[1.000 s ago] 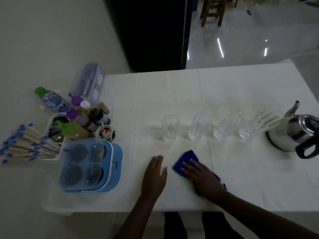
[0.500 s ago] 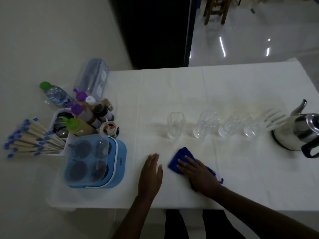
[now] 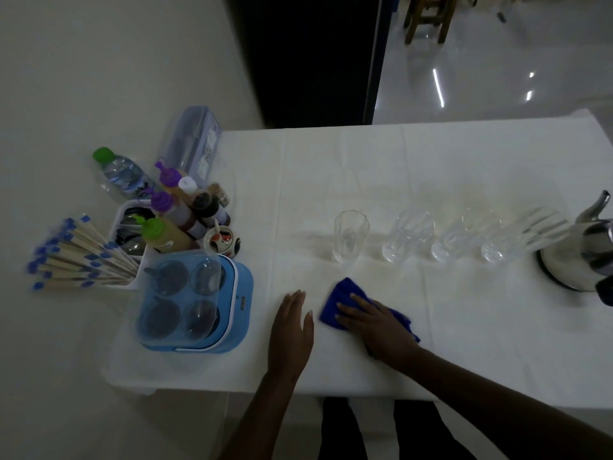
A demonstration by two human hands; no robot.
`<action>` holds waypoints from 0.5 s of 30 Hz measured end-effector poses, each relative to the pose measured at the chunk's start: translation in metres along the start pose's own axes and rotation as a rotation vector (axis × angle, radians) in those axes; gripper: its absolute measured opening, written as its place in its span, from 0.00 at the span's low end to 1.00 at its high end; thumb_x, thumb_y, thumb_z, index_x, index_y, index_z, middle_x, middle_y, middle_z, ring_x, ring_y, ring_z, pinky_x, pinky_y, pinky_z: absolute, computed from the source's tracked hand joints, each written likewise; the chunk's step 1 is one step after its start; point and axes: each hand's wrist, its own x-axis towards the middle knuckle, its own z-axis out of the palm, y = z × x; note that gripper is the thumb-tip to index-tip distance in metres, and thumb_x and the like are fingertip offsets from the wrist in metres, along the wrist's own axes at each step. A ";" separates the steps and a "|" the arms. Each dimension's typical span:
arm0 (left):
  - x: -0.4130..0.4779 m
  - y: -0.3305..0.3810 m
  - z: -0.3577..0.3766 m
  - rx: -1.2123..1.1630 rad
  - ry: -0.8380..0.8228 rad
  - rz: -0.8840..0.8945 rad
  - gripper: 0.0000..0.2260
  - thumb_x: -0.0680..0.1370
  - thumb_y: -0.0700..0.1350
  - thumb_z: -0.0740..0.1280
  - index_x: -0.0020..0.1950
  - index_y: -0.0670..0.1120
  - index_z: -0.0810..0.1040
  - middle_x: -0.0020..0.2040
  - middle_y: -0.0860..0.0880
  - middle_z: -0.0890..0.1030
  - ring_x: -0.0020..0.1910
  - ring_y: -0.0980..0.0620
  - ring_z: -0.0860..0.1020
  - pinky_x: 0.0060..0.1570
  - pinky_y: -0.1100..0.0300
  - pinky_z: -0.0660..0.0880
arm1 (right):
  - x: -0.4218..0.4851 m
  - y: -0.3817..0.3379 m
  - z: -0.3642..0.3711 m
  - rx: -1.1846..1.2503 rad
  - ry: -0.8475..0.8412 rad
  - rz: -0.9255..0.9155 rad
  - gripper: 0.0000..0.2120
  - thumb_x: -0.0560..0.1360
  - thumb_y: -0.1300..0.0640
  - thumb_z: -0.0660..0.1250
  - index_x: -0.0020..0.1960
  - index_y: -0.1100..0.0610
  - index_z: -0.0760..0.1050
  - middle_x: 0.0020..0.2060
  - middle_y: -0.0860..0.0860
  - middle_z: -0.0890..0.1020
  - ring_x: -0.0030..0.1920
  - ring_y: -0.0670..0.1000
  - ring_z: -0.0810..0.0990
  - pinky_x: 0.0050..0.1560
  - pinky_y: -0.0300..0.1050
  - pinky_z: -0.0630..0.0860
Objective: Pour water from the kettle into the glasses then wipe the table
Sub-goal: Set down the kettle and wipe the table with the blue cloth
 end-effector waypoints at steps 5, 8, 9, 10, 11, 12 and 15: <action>-0.003 -0.004 0.002 0.012 -0.012 0.008 0.19 0.79 0.44 0.65 0.70 0.42 0.70 0.69 0.45 0.72 0.71 0.49 0.66 0.68 0.54 0.66 | 0.027 -0.018 -0.012 0.139 0.122 0.374 0.36 0.70 0.66 0.67 0.72 0.45 0.58 0.74 0.44 0.57 0.75 0.52 0.46 0.73 0.60 0.46; -0.002 0.001 0.006 0.015 -0.025 0.009 0.20 0.80 0.44 0.64 0.71 0.42 0.69 0.70 0.45 0.72 0.71 0.50 0.66 0.68 0.56 0.64 | 0.039 -0.033 -0.008 0.191 0.114 0.335 0.36 0.71 0.67 0.64 0.73 0.44 0.57 0.75 0.44 0.58 0.76 0.54 0.45 0.72 0.58 0.43; -0.002 0.004 0.006 0.014 -0.031 0.013 0.20 0.80 0.44 0.64 0.71 0.42 0.69 0.70 0.45 0.71 0.71 0.50 0.65 0.68 0.57 0.63 | 0.036 -0.032 -0.007 0.161 0.081 0.278 0.37 0.71 0.66 0.65 0.73 0.44 0.56 0.75 0.44 0.58 0.76 0.53 0.45 0.72 0.59 0.45; -0.001 0.006 0.007 0.012 -0.037 0.019 0.20 0.80 0.44 0.64 0.71 0.43 0.69 0.70 0.45 0.71 0.71 0.50 0.65 0.68 0.58 0.62 | 0.031 -0.027 -0.007 0.123 0.055 0.218 0.38 0.70 0.65 0.67 0.73 0.44 0.56 0.75 0.44 0.59 0.76 0.53 0.46 0.72 0.58 0.46; -0.001 0.009 0.008 0.012 -0.041 0.027 0.20 0.80 0.44 0.64 0.71 0.43 0.69 0.70 0.45 0.71 0.71 0.50 0.65 0.68 0.59 0.62 | 0.026 -0.020 -0.008 0.087 0.043 0.171 0.38 0.69 0.64 0.68 0.73 0.44 0.56 0.74 0.44 0.59 0.76 0.53 0.47 0.72 0.56 0.47; 0.000 0.011 0.009 0.012 -0.045 0.034 0.20 0.80 0.44 0.64 0.71 0.43 0.69 0.70 0.45 0.71 0.71 0.50 0.65 0.68 0.58 0.62 | 0.020 -0.014 -0.010 0.058 0.038 0.151 0.39 0.69 0.63 0.69 0.73 0.44 0.56 0.74 0.44 0.60 0.76 0.53 0.49 0.71 0.55 0.47; 0.002 0.019 0.013 0.010 -0.049 0.061 0.19 0.79 0.44 0.65 0.70 0.43 0.70 0.69 0.45 0.72 0.71 0.49 0.66 0.68 0.56 0.64 | -0.001 0.008 -0.018 0.049 0.069 0.267 0.41 0.66 0.66 0.70 0.72 0.44 0.58 0.74 0.44 0.62 0.75 0.52 0.51 0.72 0.57 0.54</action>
